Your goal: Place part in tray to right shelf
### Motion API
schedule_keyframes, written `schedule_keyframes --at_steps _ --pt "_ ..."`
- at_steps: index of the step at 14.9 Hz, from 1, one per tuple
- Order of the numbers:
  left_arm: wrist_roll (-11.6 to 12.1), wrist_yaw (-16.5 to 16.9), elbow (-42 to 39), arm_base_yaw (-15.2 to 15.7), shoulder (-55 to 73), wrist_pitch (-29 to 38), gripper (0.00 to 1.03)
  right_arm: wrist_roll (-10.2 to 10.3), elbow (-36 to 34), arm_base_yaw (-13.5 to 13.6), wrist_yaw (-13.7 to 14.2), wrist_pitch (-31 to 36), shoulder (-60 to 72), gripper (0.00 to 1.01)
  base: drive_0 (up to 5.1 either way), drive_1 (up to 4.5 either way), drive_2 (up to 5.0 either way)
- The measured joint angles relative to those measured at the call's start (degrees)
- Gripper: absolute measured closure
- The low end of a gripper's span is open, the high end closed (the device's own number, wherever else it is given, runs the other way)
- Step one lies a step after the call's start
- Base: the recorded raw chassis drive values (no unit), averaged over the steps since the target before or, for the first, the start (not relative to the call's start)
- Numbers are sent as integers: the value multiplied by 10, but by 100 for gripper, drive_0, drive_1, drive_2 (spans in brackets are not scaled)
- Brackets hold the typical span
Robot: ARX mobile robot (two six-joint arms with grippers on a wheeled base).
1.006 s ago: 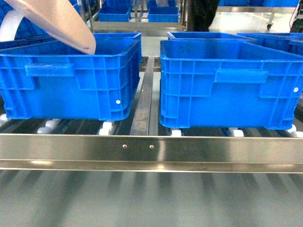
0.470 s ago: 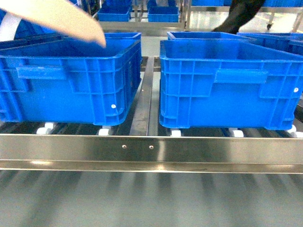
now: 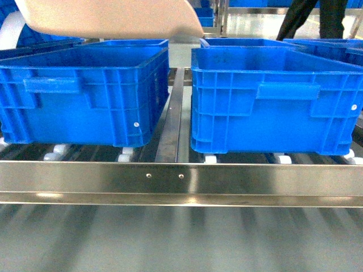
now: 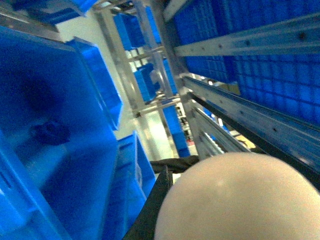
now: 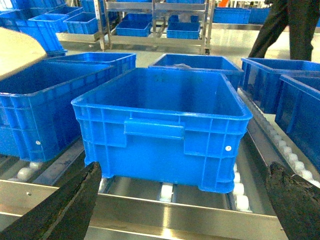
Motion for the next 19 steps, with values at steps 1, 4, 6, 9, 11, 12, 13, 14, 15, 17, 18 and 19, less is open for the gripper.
schedule_keyframes --at_steps 1,4,6,9,11,12,13,14,15,17,18,19 --pt "11 7 -23 -9 -37 16 91 0 0 0 0 0 0 3 0 0 0" --pt "87 -20 -66 -54 -115 37 91 0 0 0 0 0 0 3 0 0 0" --pt "197 21 -54 -58 -126 -66 91 0 0 0 0 0 0 3 0 0 0" --pt "559 52 -183 -25 -195 -117 91 0 0 0 0 0 0 3 0 0 0" --pt "664 61 -230 -18 -236 -85 91 0 0 0 0 0 0 3 0 0 0" --pt "699 76 -283 -13 -275 -75 91 0 0 0 0 0 0 3 0 0 0" --pt "707 92 -311 4 -291 -75 91 0 0 0 0 0 0 3 0 0 0" --pt "710 111 -336 28 -310 -75 91 1 0 1 5 2 0 4 0 0 0" --pt "713 108 -352 33 -333 -74 91 1 -8 7 61 13 -9 16 0 0 0" --pt "713 116 -381 30 -374 -82 91 1 -48 -5 76 6 -52 41 0 0 0" --pt "713 115 -396 30 -394 -89 91 2 -63 -31 46 1 -69 54 0 0 0" --pt "713 115 -409 30 -414 -101 91 2 -76 -52 35 -5 -90 67 0 0 0"
